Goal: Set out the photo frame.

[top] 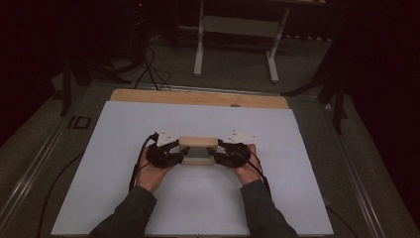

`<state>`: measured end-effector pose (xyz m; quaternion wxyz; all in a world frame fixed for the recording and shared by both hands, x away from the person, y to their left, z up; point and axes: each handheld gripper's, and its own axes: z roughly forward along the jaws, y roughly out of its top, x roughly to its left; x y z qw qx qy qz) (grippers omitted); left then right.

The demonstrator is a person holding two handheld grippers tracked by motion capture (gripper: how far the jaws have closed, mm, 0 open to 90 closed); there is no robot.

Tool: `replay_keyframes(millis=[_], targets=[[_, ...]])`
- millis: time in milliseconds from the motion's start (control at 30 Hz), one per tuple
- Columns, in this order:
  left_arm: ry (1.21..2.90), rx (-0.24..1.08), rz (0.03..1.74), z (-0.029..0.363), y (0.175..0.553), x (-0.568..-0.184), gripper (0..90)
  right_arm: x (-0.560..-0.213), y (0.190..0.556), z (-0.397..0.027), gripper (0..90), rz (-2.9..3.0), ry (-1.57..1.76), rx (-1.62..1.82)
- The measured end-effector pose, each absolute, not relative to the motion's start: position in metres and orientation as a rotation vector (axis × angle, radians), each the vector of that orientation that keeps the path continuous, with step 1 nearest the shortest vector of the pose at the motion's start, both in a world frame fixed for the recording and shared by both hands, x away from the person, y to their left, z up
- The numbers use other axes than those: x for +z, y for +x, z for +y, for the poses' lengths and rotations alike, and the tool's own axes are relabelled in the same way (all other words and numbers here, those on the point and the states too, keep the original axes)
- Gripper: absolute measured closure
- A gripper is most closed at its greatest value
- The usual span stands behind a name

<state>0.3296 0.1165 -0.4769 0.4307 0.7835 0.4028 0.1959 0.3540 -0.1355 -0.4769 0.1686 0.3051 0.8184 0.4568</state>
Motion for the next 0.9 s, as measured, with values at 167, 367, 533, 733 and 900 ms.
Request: replay_keyframes(millis=[167, 367, 533, 733, 900], targets=[[1.953, 0.486, 1.008, 0.1187, 0.3288, -0.4756, 51.8, -0.4773, 0.3536, -0.1338, 51.6, 2.328, 0.867, 1.309], [1.942, 0.469, 1.016, 0.1214, 0.3299, -0.4764, 51.3, -0.4776, 0.3528, -0.1331, 52.2, 2.326, 0.871, 1.317], [1.919, 0.455, 1.013, 0.1242, 0.3292, -0.4801, 50.6, -0.4789, 0.3514, -0.1330, 52.2, 2.323, 0.880, 1.332], [1.908, 0.445, 1.007, 0.1259, 0.3298, -0.4818, 50.5, -0.4805, 0.3503, -0.1332, 52.3, 2.319, 0.883, 1.326], [1.905, 0.439, 1.021, 0.1257, 0.3314, -0.4842, 50.5, -0.4853, 0.3512, -0.1345, 54.4, 2.333, 0.894, 1.300]])
